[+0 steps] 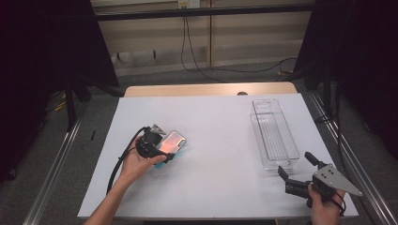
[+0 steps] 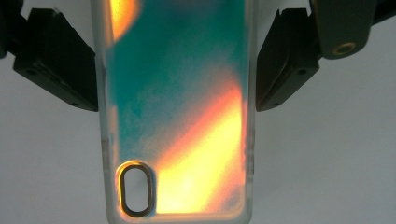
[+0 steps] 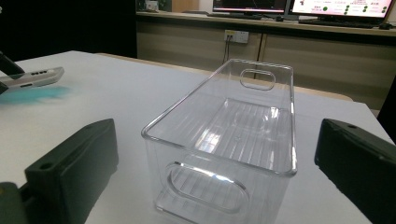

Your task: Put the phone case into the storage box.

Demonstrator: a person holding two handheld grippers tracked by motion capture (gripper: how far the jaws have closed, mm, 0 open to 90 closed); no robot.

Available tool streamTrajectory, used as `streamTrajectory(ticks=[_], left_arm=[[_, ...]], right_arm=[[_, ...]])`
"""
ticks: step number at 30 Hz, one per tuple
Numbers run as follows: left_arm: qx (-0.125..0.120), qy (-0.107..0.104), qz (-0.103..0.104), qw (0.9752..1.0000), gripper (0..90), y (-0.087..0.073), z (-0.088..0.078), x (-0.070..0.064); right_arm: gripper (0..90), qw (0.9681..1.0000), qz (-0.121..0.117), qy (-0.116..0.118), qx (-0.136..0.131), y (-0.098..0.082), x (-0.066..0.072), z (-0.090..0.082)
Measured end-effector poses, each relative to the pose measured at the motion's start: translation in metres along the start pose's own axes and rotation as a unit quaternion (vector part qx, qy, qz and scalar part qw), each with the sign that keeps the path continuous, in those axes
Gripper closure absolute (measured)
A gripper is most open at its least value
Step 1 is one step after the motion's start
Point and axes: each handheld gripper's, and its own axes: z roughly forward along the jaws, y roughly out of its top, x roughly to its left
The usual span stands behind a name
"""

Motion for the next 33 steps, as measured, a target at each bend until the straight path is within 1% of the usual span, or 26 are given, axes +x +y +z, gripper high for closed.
streamTrajectory(ticks=[1, 4, 6, 10, 11, 13, 15, 18, 19, 20, 22, 23, 29, 33], left_arm=[[-0.007, 0.001, 0.0, 1.0, 17.3, 0.0, -0.002, -0.002], [-0.011, 0.002, 0.001, 0.9999, 17.3, 0.0, -0.003, -0.003], [-0.02, 0.008, 0.002, 0.9998, 17.3, 0.0, -0.005, -0.004], [-0.027, 0.006, 0.001, 0.9996, 17.3, 0.001, -0.007, -0.006], [-0.031, 0.009, 0.002, 0.9995, 17.3, 0.001, -0.008, -0.006], [-0.035, 0.003, -0.003, 0.9994, 17.3, 0.001, -0.009, -0.006], [-0.037, 0.009, -0.007, 0.9992, 17.2, 0.001, -0.009, -0.006], [-0.044, 0.016, -0.009, 0.9989, 17.3, 0.0, -0.01, -0.009], [-0.043, 0.019, -0.008, 0.9988, 17.3, 0.0, -0.011, -0.01], [-0.053, 0.022, -0.004, 0.9983, 17.3, 0.0, -0.013, -0.013], [-0.062, 0.022, 0.0, 0.9979, 17.2, 0.001, -0.015, -0.017], [-0.062, 0.022, 0.0, 0.9979, 17.3, 0.001, -0.015, -0.017], [-0.078, 0.028, 0.015, 0.9964, 17.3, 0.002, -0.018, -0.029], [-0.081, 0.024, 0.014, 0.9963, 17.3, 0.002, -0.018, -0.031]], right_arm=[[0.0, 1.0, 0.0, 0.0, 0.0, 0.0, 0.0, 0.0], [0.0, 1.0, 0.0, 0.0, 0.0, 0.0, 0.0, 0.0], [0.0, 1.0, 0.0, 0.0, 0.0, 0.0, 0.0, 0.0], [0.0, 1.0, 0.001, 0.0, 0.0, 0.0, 0.0, 0.0], [0.0, 1.0, 0.001, 0.0, 0.0, 0.0, 0.0, 0.0], [0.0, 1.0, 0.001, 0.0, 0.0, 0.0, 0.0, 0.0], [0.0, 1.0, 0.001, 0.0, 0.0, 0.0, 0.0, 0.0], [0.0, 1.0, 0.001, 0.0, 0.0, 0.0, 0.0, 0.0], [0.0, 1.0, 0.001, 0.0, 0.0, 0.0, 0.0, 0.0], [0.0, 1.0, 0.001, 0.0, 0.001, 0.0, 0.0, 0.0], [0.0, 1.0, 0.0, 0.0, 0.0, 0.0, 0.0, 0.0], [0.0, 1.0, 0.001, 0.0, 0.0, 0.0, 0.0, 0.0], [0.0, 1.0, -0.001, 0.001, 0.001, 0.0, 0.0, 0.0], [0.0, 1.0, 0.0, 0.003, 0.005, 0.0, 0.001, 0.0]])
